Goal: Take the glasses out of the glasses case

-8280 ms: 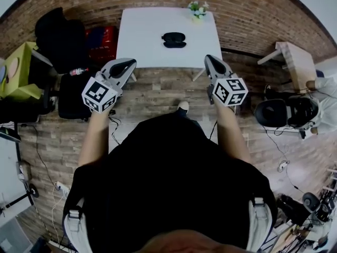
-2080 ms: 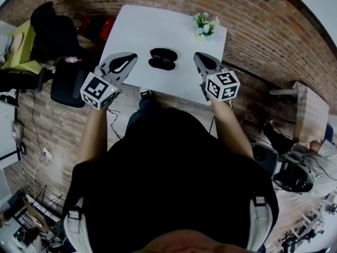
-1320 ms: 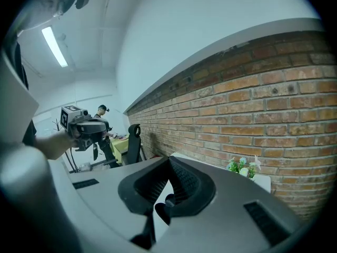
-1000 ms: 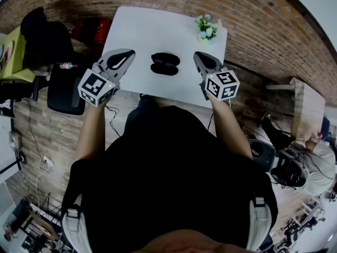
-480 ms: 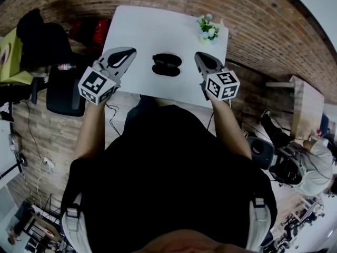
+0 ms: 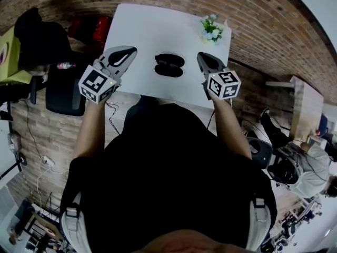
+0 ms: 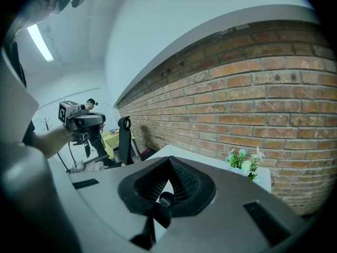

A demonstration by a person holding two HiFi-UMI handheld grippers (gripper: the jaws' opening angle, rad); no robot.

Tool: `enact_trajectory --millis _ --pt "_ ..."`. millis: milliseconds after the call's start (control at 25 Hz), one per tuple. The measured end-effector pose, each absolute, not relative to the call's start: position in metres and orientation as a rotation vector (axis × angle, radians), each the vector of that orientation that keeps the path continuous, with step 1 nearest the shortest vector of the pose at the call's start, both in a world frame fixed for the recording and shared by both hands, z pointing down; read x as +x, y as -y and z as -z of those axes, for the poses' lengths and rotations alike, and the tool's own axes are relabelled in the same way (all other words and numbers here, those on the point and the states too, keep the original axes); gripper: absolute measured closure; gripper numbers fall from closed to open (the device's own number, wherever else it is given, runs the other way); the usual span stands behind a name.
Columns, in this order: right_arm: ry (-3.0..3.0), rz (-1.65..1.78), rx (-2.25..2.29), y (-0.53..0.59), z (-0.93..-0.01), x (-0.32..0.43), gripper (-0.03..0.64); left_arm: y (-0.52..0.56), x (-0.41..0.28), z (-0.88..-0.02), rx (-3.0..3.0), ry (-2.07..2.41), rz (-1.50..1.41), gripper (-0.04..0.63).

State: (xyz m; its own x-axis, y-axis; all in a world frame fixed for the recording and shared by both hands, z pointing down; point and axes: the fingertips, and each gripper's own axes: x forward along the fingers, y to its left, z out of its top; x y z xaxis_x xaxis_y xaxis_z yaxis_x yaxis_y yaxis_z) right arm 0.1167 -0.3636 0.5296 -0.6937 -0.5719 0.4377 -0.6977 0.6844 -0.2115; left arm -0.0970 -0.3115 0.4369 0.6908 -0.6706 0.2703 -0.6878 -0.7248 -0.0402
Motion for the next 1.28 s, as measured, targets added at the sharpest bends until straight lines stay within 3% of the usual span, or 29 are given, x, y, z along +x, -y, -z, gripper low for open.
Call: enact_trajectory --millis 1280 --pt "2.303 -0.674 0.933 0.357 -0.65 0.112 0.601 0.317 -0.13 -0.476 2.741 1.12 -0.434 0.583"
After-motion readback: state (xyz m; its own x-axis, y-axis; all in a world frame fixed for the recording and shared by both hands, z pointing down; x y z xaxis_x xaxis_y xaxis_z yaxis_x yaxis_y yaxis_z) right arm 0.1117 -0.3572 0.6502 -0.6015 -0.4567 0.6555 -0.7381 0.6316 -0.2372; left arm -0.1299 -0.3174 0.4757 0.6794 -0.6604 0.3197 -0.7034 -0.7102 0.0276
